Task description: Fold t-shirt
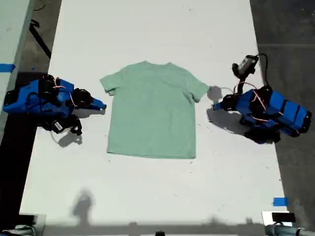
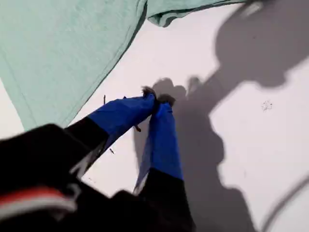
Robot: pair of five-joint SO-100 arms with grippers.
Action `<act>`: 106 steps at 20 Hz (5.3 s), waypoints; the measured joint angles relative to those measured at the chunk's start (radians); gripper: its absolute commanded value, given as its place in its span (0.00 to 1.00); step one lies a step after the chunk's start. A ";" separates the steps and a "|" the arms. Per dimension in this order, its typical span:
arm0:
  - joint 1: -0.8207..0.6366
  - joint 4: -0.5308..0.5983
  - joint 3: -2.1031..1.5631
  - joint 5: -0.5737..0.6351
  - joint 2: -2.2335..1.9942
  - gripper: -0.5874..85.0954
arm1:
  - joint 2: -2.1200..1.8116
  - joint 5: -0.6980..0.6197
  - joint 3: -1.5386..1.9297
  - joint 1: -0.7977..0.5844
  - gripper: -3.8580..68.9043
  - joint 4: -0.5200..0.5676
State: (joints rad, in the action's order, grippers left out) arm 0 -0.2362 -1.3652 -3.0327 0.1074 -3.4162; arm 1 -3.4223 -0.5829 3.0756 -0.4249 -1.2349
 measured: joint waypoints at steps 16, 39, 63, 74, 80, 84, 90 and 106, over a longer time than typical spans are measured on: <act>0.040 -0.002 0.000 -0.064 -0.002 0.01 | -0.009 0.684 0.000 0.104 0.04 0.000; -0.327 -0.169 1.060 0.267 1.072 0.01 | 1.261 0.176 -1.253 -0.181 0.16 -0.239; -0.345 -0.170 1.060 0.282 1.141 0.01 | 1.411 -0.161 -0.684 -0.422 0.52 0.354; -0.351 -0.170 1.060 0.291 1.164 0.01 | 1.733 -0.181 -0.871 -0.428 0.40 0.423; -0.351 -0.170 1.060 0.301 1.164 0.01 | 1.879 -0.210 -1.043 -0.414 0.04 0.433; -0.351 -0.170 1.060 0.301 1.160 0.01 | 1.907 -0.216 -1.092 -0.400 0.04 0.393; -0.351 -0.170 1.057 0.301 1.131 0.01 | 1.789 -0.235 -1.204 -0.357 0.04 0.034; -0.351 -0.170 1.043 0.301 1.100 0.01 | 2.181 -0.012 -1.954 -0.037 0.04 -0.104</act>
State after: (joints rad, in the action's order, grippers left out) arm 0 -0.5875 -1.5355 -1.9896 0.4080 -2.3163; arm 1 -1.2410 -0.5952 1.1213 -0.4617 -1.3392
